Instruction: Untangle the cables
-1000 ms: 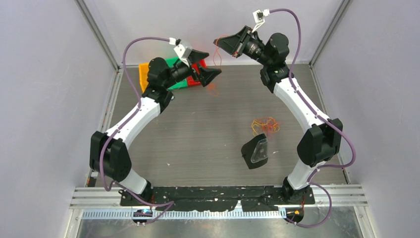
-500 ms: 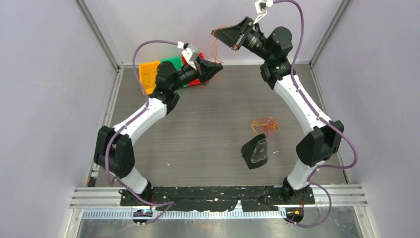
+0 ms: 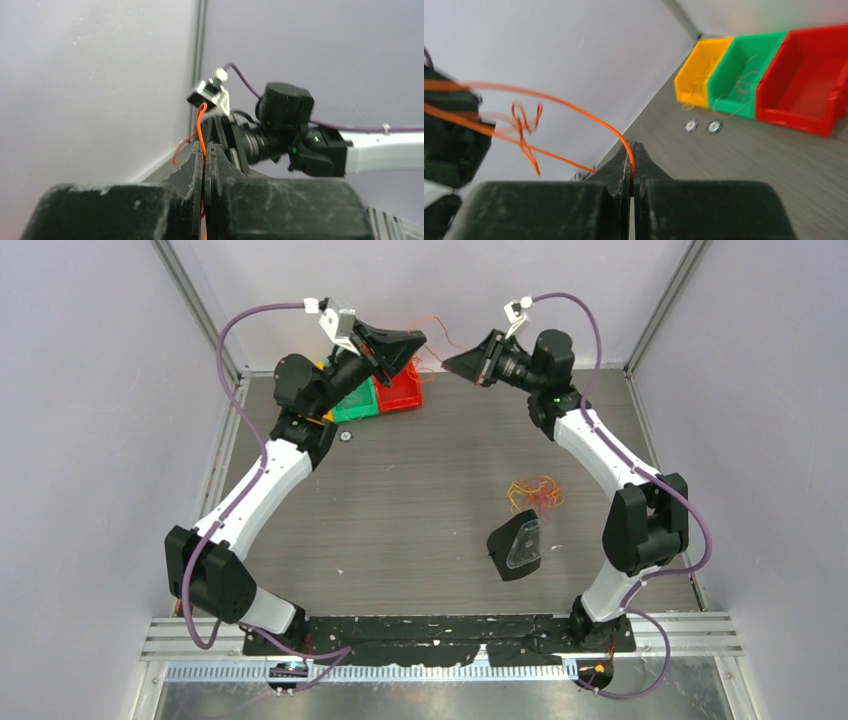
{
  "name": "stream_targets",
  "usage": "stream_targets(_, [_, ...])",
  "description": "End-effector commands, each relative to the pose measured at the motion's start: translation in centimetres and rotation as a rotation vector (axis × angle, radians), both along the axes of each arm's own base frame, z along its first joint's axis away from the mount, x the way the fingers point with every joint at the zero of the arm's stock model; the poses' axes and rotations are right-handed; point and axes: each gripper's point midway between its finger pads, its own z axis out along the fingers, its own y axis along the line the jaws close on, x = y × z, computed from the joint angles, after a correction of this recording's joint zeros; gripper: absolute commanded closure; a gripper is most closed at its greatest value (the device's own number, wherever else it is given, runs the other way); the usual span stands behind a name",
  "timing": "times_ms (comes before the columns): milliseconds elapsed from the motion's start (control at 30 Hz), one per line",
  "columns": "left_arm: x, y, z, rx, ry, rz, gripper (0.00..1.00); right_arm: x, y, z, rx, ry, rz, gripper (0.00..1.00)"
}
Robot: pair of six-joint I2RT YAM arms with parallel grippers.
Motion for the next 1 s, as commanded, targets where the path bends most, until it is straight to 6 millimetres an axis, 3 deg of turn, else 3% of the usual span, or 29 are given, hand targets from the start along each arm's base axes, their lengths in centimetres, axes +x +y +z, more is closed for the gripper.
stream_targets(0, [1.0,2.6,6.1,-0.134,-0.07,0.089,1.0,-5.6,3.2,0.9,-0.046,-0.142,0.19,0.95])
stream_targets(100, [2.4,3.0,6.1,-0.16,-0.017,0.086,1.0,-8.2,4.8,0.7,-0.063,-0.164,0.278,0.94])
stream_targets(200, [2.5,3.2,6.1,-0.171,0.001,0.075,1.0,-8.0,4.5,-0.6,-0.122,-0.166,0.274,0.93])
stream_targets(267, [2.4,3.1,6.0,-0.187,0.031,0.05,1.0,-7.5,3.7,-1.0,-0.171,-0.198,0.25,0.87])
stream_targets(333, [2.2,3.0,5.7,-0.196,0.06,0.026,1.0,-7.1,2.9,-1.1,-0.211,-0.213,0.237,0.54])
stream_targets(400, [1.9,3.0,5.1,-0.186,0.079,0.023,1.0,-6.3,1.5,-0.3,-0.243,-0.234,0.209,0.35])
stream_targets(433, [2.0,3.1,4.5,-0.174,0.091,0.029,1.0,-5.9,0.9,0.9,-0.248,-0.268,0.19,0.3])
stream_targets(467, [2.0,3.2,3.8,-0.161,0.109,0.037,1.0,-5.3,-0.4,0.6,-0.28,-0.254,0.161,0.23])
stream_targets(633, [2.5,4.0,0.7,-0.133,0.23,0.084,1.0,-4.6,-4.2,3.5,-0.44,-0.439,0.039,0.03])
stream_targets(767, [2.8,4.0,-0.6,-0.128,0.299,0.091,1.0,-4.2,-5.3,5.1,-0.501,-0.559,-0.033,0.05])
stream_targets(967, [2.5,3.3,-1.5,-0.095,0.346,0.075,1.0,-4.7,-3.5,9.4,-0.444,-0.703,-0.024,0.05])
